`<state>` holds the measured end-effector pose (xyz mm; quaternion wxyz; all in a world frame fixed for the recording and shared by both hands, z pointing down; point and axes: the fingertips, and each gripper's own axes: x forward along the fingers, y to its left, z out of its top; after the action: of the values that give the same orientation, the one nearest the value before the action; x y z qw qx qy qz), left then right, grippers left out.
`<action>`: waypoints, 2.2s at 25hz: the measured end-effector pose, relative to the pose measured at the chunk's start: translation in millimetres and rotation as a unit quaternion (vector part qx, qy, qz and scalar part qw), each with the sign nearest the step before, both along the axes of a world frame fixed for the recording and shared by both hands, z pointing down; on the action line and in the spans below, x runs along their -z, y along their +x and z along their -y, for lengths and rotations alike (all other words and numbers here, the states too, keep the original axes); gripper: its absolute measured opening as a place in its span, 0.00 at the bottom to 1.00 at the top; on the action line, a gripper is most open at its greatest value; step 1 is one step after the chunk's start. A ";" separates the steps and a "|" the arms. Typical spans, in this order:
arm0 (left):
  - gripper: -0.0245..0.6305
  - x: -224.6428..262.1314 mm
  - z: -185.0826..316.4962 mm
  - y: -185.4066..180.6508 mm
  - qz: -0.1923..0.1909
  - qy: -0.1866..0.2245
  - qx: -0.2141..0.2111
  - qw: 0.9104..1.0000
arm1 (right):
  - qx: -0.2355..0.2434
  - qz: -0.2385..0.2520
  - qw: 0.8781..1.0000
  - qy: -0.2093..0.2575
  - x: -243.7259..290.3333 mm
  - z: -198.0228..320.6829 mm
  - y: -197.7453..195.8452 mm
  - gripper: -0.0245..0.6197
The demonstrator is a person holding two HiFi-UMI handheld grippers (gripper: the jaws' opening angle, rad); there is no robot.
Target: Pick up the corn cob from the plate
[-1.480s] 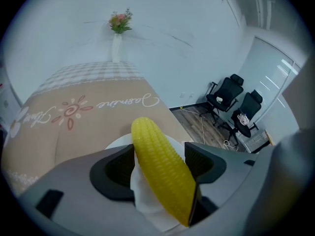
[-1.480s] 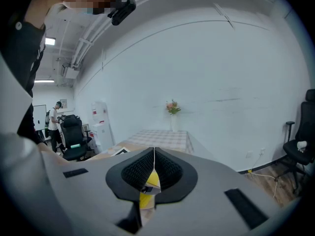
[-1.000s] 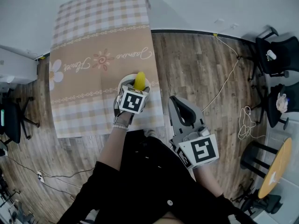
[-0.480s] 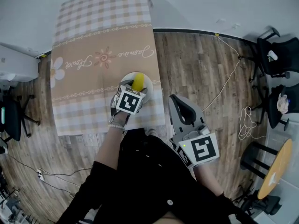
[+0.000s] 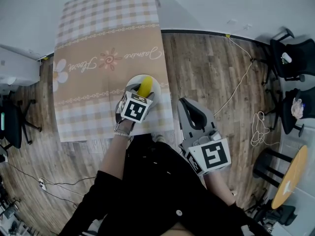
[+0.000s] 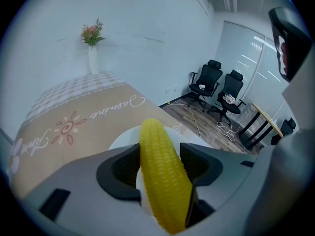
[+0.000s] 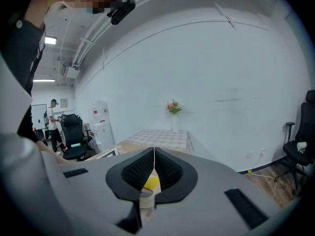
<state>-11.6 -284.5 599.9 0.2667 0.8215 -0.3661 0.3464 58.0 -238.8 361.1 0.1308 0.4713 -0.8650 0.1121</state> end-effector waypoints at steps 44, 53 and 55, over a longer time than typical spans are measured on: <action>0.44 212.5 -13.3 -56.2 -0.160 0.188 0.096 0.964 | 0.038 -0.011 0.997 0.071 37.1 -7.1 -24.0 0.10; 0.44 253.1 -26.6 -74.2 -0.176 0.225 0.116 0.951 | 0.044 -0.013 0.996 0.081 42.7 -9.3 -24.6 0.10; 0.44 258.9 -31.5 -76.3 -0.183 0.227 0.118 0.949 | 0.043 -0.013 0.996 0.083 44.4 -9.0 -23.5 0.10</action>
<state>-87.9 -253.0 341.0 0.1747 0.8607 -0.4739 0.0638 34.5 -229.8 316.7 0.1073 0.4443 -0.8890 0.0277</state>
